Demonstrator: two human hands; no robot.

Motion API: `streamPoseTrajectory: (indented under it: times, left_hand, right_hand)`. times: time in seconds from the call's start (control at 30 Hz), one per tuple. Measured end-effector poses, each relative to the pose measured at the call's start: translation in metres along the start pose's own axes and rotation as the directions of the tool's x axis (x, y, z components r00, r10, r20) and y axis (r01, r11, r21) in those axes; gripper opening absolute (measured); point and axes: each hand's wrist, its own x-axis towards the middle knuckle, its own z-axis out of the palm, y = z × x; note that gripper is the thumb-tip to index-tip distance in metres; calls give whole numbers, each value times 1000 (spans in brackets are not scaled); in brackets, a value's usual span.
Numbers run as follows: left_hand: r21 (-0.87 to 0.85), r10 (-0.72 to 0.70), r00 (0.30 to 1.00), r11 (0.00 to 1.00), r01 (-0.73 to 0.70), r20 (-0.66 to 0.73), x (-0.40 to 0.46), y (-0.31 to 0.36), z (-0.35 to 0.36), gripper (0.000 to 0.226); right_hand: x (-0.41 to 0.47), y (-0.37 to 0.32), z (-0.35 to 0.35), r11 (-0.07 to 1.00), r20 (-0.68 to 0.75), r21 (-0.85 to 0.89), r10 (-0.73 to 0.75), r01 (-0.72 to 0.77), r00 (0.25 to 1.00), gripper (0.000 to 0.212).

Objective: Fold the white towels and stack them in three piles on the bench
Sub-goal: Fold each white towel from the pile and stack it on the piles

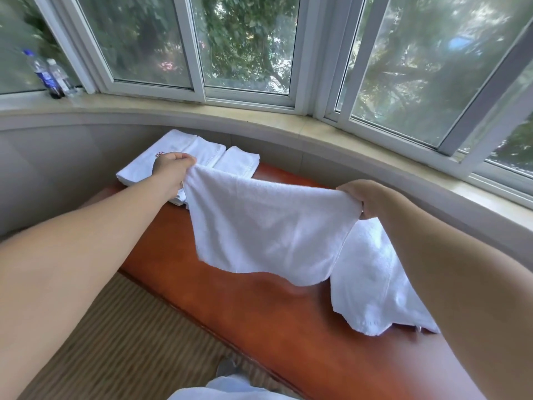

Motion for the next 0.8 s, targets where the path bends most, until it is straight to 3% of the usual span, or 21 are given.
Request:
streamPoseTrajectory:
  times: [0.1, 0.23, 0.27, 0.37, 0.47, 0.6, 0.7, 0.8]
  left_hand:
    - [46, -27, 1000, 999, 27, -2, 0, -1, -3, 13]
    - [32, -54, 999, 998, 54, -10, -1, -4, -7, 13]
    - [32, -56, 998, 998, 57, -9, -2, -4, -8, 13]
    - [67, -62, 998, 996, 62, 2, -2, -7, -10, 11]
    - [182, -78, 997, 980, 76, 4, -1, -10, -15, 18]
    - [275, -128, 991, 955, 113, 37, -2, -16, -20, 9]
    - [279, -167, 984, 949, 145, 58, -1, -20, -21, 15]
    - [286, -195, 976, 945, 161, 94, 0, -21, -19, 11]
  right_hand:
    - [-4, 1, 4, 995, 15, -94, 40, -38, 999, 11]
    - [-1, 1, -2, 995, 94, 87, 44, -52, 995, 31]
    - [-2, 3, -2, 995, 101, 46, 81, -86, 992, 34]
    - [-6, 7, 4, 981, -16, -160, 108, -109, 994, 22]
    - [-5, 2, 5, 988, -94, -154, 18, -32, 995, 9]
    - [2, 3, -4, 991, -129, -107, -96, 82, 987, 27]
    - [4, 9, -4, 990, -94, -137, 1, -14, 996, 41]
    - [10, 13, -6, 992, -80, -124, 7, -17, 997, 62]
